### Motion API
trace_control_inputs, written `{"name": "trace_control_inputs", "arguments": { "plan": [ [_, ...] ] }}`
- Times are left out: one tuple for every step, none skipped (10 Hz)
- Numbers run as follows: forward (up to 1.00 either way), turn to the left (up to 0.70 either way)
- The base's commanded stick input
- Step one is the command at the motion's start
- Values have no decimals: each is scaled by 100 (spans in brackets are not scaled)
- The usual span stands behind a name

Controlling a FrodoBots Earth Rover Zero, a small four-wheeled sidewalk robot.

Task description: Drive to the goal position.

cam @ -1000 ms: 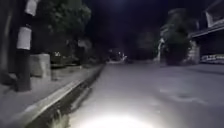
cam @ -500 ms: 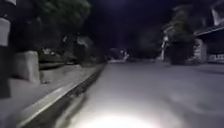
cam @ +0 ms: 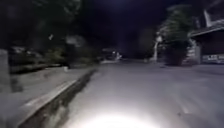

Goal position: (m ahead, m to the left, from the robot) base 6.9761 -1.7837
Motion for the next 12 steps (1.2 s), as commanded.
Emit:
{"name": "trace_control_inputs", "arguments": {
  "plan": [
    [100, 0],
    [100, 0],
    [100, 0],
    [100, 0],
    [100, 0],
    [100, 0],
    [100, 0],
    [100, 0],
    [100, 0],
    [100, 0],
    [100, 0],
    [100, 0]
  ]
}}
